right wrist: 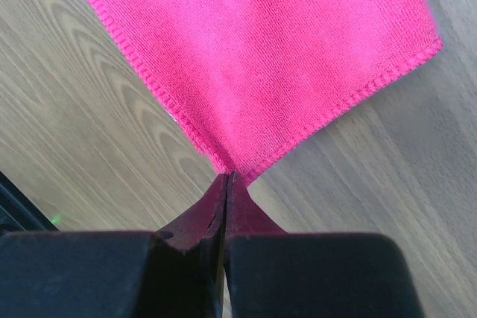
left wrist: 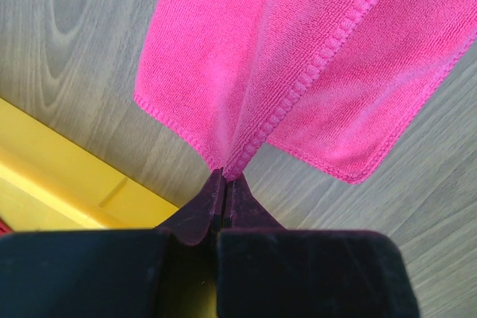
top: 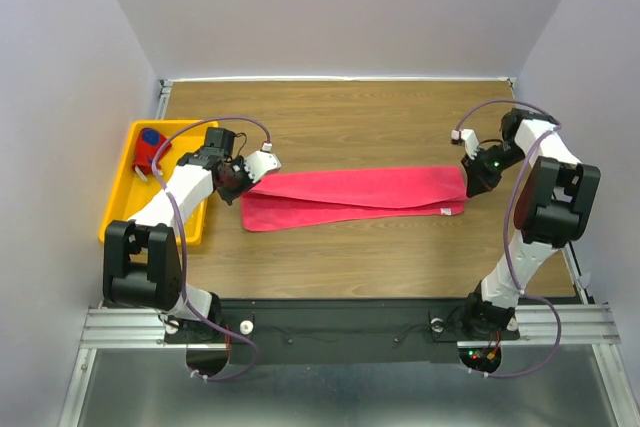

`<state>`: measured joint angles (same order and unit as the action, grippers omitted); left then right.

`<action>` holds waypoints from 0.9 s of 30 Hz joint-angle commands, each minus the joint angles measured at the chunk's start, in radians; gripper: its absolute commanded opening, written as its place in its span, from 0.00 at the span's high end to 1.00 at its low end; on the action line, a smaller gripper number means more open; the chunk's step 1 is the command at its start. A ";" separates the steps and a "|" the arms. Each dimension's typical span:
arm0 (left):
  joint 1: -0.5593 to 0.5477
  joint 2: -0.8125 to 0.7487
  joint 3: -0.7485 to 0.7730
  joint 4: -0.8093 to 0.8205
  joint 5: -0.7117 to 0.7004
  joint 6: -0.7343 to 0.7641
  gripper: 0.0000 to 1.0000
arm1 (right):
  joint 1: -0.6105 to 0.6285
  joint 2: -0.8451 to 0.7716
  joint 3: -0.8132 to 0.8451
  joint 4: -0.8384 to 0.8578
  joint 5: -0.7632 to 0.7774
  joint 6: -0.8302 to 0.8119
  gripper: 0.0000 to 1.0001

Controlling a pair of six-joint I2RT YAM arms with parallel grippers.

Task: Roll the towels
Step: Fold the towel

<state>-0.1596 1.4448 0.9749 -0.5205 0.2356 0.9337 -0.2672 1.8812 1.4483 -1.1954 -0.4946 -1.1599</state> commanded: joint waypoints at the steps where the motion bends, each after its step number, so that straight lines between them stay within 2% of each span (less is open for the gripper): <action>1: 0.008 -0.017 0.028 -0.013 0.030 -0.024 1.00 | -0.007 -0.028 0.024 -0.012 -0.042 0.002 0.99; 6: 0.017 -0.015 0.088 -0.027 0.056 -0.032 1.00 | -0.007 -0.016 0.121 -0.075 -0.074 0.014 0.99; 13: 0.034 -0.061 0.130 -0.075 0.070 0.016 1.00 | -0.007 -0.042 0.144 -0.110 -0.091 -0.001 0.99; 23: 0.032 -0.080 0.071 -0.147 0.116 0.077 1.00 | -0.006 -0.063 -0.034 -0.089 -0.091 -0.031 0.99; 27: 0.026 -0.080 0.029 -0.147 0.105 0.094 1.00 | -0.003 -0.048 -0.055 -0.064 -0.097 -0.021 1.00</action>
<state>-0.1310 1.3891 1.0462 -0.6231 0.3256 0.9947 -0.2672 1.8557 1.3964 -1.2751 -0.5667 -1.1713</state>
